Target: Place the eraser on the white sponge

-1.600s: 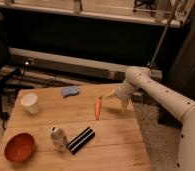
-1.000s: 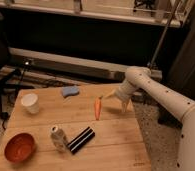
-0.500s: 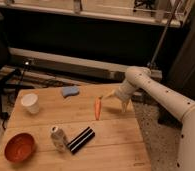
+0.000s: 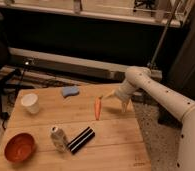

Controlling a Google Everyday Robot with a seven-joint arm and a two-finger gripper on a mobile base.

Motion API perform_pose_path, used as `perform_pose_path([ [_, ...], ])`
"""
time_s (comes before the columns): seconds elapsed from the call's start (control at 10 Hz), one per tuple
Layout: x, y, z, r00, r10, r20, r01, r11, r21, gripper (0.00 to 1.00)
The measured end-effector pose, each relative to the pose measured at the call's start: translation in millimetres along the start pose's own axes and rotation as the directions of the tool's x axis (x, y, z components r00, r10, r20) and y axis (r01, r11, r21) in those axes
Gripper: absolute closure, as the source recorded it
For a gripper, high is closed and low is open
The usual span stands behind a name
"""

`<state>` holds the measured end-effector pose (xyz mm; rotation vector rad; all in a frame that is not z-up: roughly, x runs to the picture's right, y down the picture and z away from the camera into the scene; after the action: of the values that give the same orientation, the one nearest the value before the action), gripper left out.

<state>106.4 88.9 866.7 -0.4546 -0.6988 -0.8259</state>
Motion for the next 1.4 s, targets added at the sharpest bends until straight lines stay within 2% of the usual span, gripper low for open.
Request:
perform_pose_path([
  [0.3,0,0,0,1.000,-0.002,-0.001,0.002,1.000,0.000,0.20],
  [0.4,0,-5,-4,1.000,-0.022,-0.010,0.022,1.000,0.005,0.20],
  [0.5,-3,-19,-15,0.995,-0.092,-0.038,0.093,0.996,0.012,0.20],
  [0.6,-8,-31,-22,0.984,-0.166,-0.062,0.166,0.986,0.004,0.20],
  [0.7,-16,-44,-27,0.960,-0.270,-0.078,0.269,0.963,-0.021,0.20],
  [0.8,-28,-51,-30,0.921,-0.384,-0.069,0.380,0.923,-0.063,0.20],
  [0.9,-37,-50,-29,0.889,-0.455,-0.045,0.449,0.888,-0.097,0.20],
  [1.0,-47,-50,-28,0.845,-0.535,-0.015,0.529,0.839,-0.129,0.20],
  [1.1,-59,-50,-27,0.778,-0.628,0.031,0.625,0.766,-0.151,0.20],
  [1.2,-70,-51,-26,0.717,-0.694,0.069,0.695,0.703,-0.151,0.20],
  [1.3,-80,-55,-25,0.654,-0.751,0.096,0.756,0.641,-0.137,0.20],
  [1.4,-92,-60,-24,0.582,-0.804,0.122,0.812,0.571,-0.117,0.20],
])
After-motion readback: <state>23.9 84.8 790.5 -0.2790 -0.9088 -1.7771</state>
